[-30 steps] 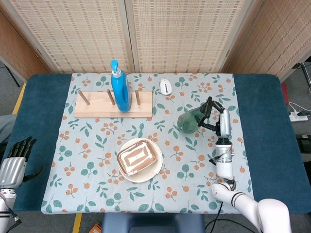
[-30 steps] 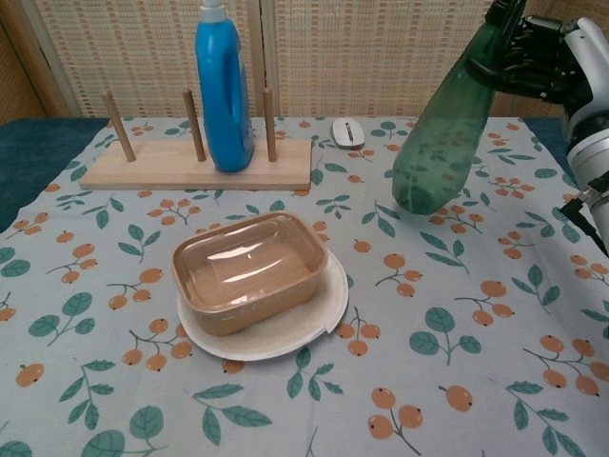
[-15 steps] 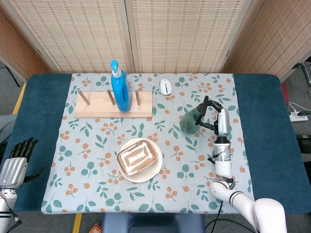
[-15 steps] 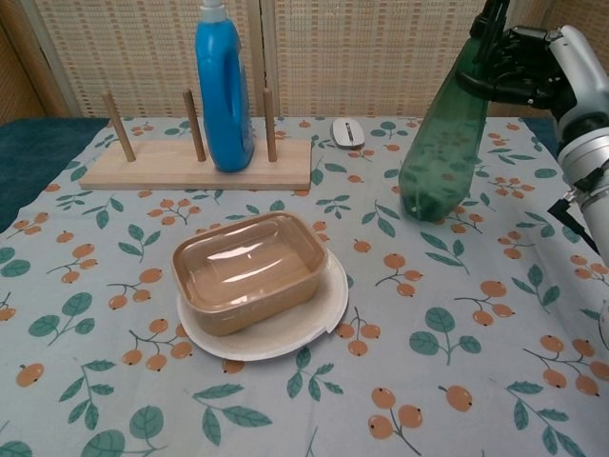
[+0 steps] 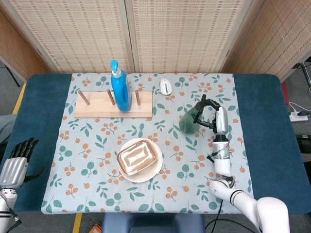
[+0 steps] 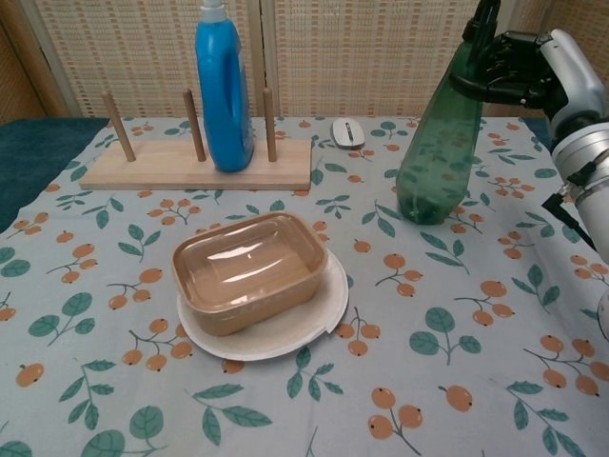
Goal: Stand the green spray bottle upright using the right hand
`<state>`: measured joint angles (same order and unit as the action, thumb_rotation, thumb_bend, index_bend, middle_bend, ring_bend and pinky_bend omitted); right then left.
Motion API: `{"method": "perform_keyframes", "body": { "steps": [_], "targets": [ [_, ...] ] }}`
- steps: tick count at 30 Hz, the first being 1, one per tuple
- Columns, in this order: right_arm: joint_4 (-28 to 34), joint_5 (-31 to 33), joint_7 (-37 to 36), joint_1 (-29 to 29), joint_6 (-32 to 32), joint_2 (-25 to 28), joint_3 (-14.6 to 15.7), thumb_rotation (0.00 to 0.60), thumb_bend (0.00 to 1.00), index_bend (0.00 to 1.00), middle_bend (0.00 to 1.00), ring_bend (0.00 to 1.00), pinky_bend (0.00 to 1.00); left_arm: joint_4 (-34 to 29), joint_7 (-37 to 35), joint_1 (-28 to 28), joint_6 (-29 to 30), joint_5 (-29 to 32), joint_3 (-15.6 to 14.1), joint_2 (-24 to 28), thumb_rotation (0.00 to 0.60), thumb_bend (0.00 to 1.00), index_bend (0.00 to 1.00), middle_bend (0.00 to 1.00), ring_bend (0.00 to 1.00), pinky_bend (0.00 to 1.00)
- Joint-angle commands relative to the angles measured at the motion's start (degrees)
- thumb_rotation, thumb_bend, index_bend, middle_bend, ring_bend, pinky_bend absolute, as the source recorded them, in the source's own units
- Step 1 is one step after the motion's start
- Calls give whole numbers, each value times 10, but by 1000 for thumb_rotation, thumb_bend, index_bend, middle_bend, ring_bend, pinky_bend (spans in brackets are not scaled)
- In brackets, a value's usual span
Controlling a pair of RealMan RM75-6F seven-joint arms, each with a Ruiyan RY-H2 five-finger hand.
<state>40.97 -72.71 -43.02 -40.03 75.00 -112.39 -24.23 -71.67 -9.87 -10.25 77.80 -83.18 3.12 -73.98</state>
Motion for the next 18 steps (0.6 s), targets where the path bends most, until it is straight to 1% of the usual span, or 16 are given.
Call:
{"method": "perform_keyframes", "body": {
  "steps": [1,5,13,17,18],
  "targets": [
    [7,6,-9,2,-8,4,-5,600,159,685,538,396,345,0,0,-1,-1,0,0,0,600,245,0,0,0,0],
    [6,10,-3,2,-14,4,-7,600,159,685,538,396,340,1,3,-2,-2,0,0,-1,600,244,0,0,0,0],
    [-7,1,19,-3,-13,3,0,600,159,684,538,396,335,1,7,-2,-1,-1,0,-3,600,243,0,0,0,0],
    [0,0,26,-4,-18,7,1,600,158,657,538,384,329,2,10,-3,-1,-4,-2,-5,600,243,0,0,0,0],
    [3,0,27,-4,-21,9,2,600,157,635,538,374,321,2,10,-3,0,-4,-2,-5,600,243,0,0,0,0]
  ]
}}
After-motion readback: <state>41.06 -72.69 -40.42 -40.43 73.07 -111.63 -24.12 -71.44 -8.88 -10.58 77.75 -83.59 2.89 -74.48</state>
